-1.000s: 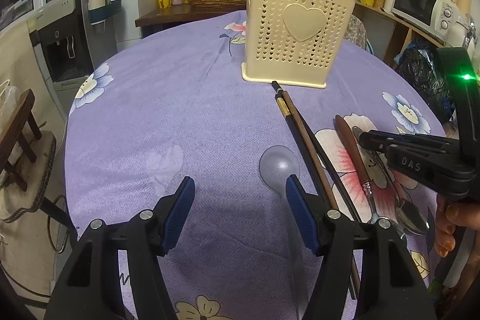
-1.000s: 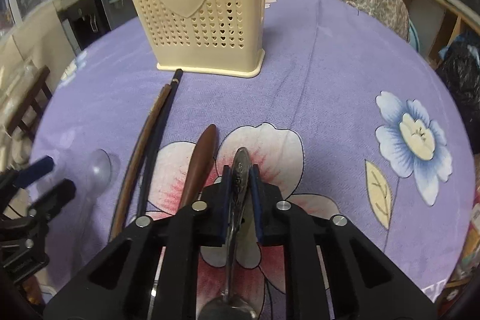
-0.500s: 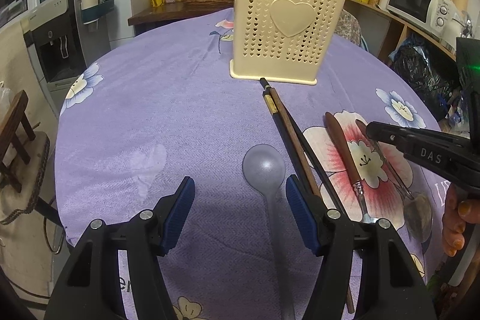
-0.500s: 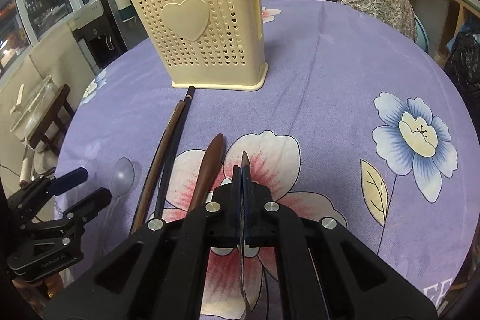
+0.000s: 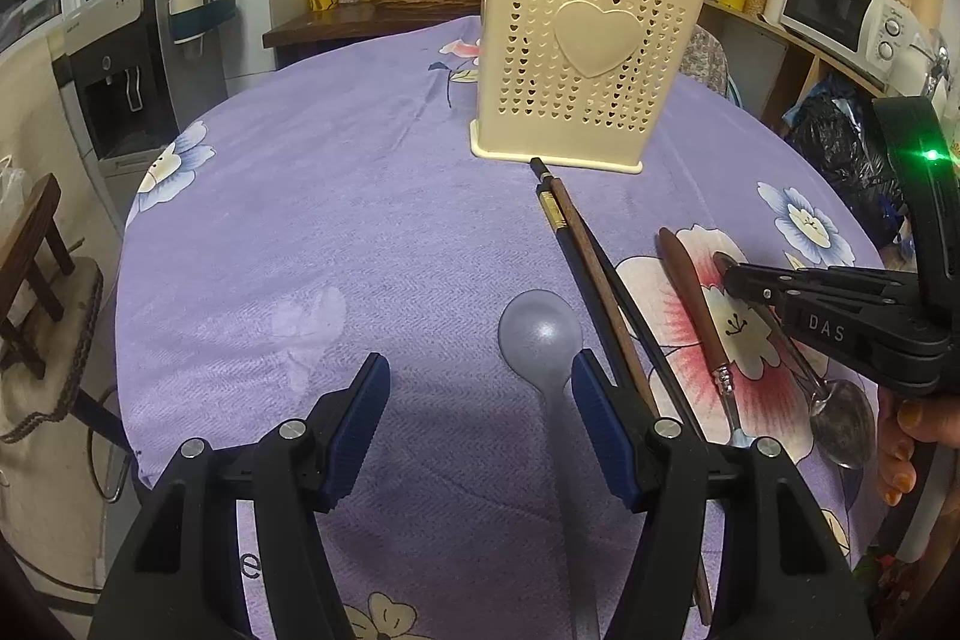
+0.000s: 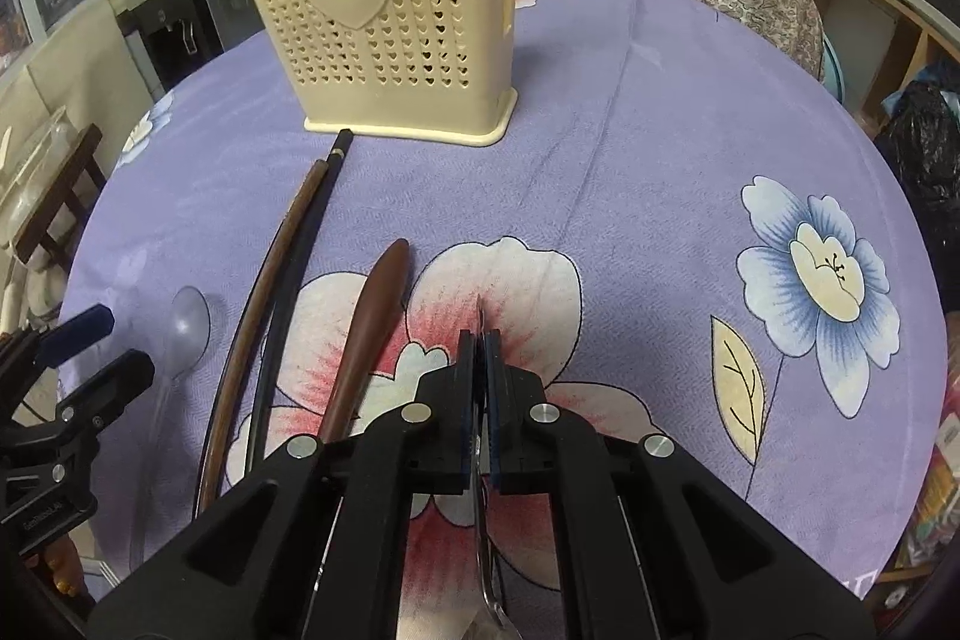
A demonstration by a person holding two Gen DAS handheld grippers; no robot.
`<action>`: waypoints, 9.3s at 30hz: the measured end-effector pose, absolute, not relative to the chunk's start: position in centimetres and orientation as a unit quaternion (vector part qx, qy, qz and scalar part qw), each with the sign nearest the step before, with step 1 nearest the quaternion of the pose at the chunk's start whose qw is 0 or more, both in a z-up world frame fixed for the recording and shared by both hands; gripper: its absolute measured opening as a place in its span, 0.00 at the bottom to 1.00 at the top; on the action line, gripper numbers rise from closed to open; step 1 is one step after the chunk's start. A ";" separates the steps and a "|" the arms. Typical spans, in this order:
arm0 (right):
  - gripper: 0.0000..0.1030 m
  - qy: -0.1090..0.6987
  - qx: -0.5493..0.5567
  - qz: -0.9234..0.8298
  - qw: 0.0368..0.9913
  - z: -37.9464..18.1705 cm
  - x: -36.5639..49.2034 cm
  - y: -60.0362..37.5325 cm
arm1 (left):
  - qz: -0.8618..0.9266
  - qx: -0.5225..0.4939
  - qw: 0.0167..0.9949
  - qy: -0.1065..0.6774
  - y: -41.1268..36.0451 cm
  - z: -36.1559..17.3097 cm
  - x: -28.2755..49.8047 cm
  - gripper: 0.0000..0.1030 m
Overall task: Organize utensils
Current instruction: 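Close the right tool on the metal spoon's handle, then lift the metal spoon with the right tool while the left tool grasps the clear plastic spoon, then carry both held spoons up above the cream holder, then lower the spoons into the holder and open both tools, then move both open tools back down to the remaining utensils, then close the right tool on the brown-handled spoon, then close the left tool on a dark chopstick and lift it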
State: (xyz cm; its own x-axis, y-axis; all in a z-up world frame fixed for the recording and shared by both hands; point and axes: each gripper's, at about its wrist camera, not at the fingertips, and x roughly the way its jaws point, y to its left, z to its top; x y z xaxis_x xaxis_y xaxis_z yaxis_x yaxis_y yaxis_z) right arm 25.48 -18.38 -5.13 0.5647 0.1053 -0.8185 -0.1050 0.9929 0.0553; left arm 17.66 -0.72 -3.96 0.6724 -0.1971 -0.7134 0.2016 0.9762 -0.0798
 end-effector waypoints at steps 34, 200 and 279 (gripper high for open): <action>0.03 0.373 0.118 0.110 0.914 1.4 22.1 -22.2 | -0.101 0.052 0.902 0.418 -4.0 -5.2 19.3 0.61; 0.70 0.275 -0.001 0.065 0.959 3.9 22.1 -19.4 | -0.028 -0.022 0.961 0.274 3.2 2.9 19.2 0.88; 0.17 0.427 0.081 0.041 0.900 -5.1 24.9 -20.9 | -0.145 -0.057 0.886 0.437 -4.0 -3.9 27.0 0.09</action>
